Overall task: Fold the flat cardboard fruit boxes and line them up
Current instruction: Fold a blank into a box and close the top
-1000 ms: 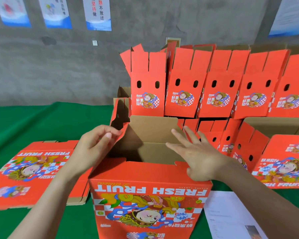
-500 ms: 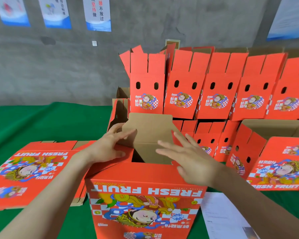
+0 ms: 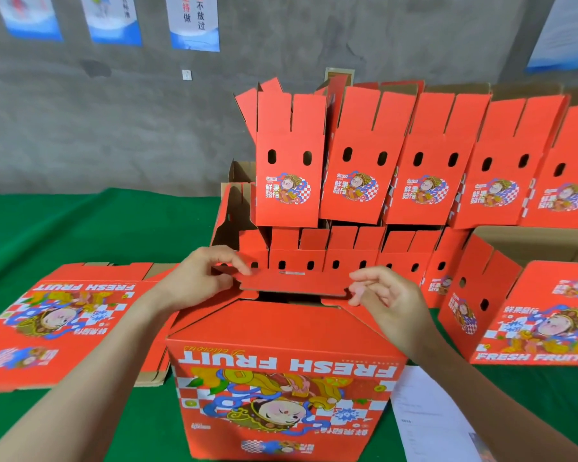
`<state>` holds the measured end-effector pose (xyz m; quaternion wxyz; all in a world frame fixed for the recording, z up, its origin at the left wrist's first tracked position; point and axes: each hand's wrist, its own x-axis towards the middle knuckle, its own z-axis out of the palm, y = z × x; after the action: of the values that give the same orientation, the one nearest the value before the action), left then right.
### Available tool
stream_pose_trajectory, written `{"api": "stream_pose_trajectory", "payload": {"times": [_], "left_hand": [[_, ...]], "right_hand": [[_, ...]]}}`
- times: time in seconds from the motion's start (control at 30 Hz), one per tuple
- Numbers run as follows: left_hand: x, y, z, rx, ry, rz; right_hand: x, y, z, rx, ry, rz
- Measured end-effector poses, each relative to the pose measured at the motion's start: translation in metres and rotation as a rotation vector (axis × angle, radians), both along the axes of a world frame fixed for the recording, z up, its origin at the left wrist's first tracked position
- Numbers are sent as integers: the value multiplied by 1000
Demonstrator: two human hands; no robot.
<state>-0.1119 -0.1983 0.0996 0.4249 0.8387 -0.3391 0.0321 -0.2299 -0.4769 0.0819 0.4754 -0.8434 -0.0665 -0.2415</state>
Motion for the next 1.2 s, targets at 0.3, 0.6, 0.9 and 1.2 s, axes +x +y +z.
{"api": "stream_pose_trajectory", "payload": {"times": [0.3, 0.6, 0.9, 1.2], "left_hand": [[-5, -6, 5, 228, 174, 20], [-7, -20, 2, 635, 55, 180], [-7, -25, -4, 719, -14, 266], [-9, -18, -1, 429, 48, 214]], "right_hand": [[23, -4, 16, -337, 386, -30], [31, 6, 11, -586, 439, -113], [31, 17, 5, -793, 416, -210], [27, -1, 2, -554, 362, -46]]}}
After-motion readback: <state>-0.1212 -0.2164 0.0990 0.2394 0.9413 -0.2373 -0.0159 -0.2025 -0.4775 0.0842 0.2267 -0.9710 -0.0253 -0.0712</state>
